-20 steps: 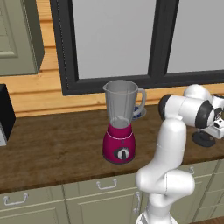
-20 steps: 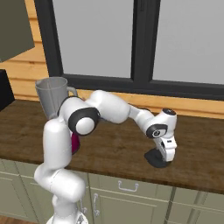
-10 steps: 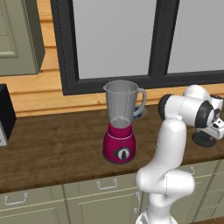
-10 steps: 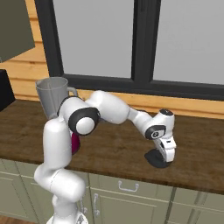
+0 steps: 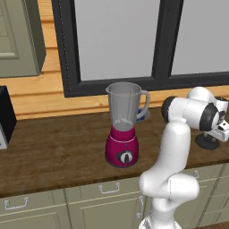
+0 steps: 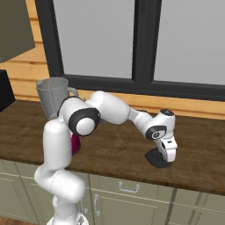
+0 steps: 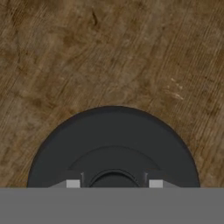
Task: Close the lid blender by securely placing the lid on top.
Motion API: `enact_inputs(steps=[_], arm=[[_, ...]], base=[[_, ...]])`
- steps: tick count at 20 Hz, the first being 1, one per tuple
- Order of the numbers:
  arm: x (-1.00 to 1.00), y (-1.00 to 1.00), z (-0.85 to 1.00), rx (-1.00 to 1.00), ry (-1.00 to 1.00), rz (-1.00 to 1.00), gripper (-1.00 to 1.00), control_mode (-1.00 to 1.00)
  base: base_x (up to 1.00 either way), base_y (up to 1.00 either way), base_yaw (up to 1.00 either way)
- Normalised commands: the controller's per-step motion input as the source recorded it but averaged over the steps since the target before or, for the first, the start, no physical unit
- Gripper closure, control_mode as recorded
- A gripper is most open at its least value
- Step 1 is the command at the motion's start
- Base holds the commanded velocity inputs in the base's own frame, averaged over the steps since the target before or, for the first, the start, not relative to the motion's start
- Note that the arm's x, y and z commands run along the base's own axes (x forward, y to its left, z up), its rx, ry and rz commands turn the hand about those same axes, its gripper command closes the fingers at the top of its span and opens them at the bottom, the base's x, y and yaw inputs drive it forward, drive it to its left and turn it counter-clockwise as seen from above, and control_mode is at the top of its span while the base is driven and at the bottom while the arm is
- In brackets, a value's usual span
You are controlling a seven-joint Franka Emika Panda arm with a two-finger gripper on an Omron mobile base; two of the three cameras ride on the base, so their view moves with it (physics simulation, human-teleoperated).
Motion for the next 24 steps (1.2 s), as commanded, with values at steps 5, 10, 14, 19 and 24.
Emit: enact_inputs(steps=[5,10,14,19,24], arm=[[0.00,0.00,0.00,0.00,0.00,0.00,1.00,-1.00],[-0.06,0.00,0.49,0.09,-0.14,0.00,1.00,-1.00],[-0.05,0.11,1.00,0.14,-0.23,0.00,1.00,-1.00],[-0.02,0.39,1.00,0.06,-0.14,0.00,1.00,-1.00],[0.00,0.72,1.00,0.01,-0.10,-0.01,1.00,-1.00]], base=[[0.00,0.00,0.00],[0.00,0.00,0.00],[0.00,0.00,0.00],[0.00,0.00,0.00],[0.00,0.00,0.00]])
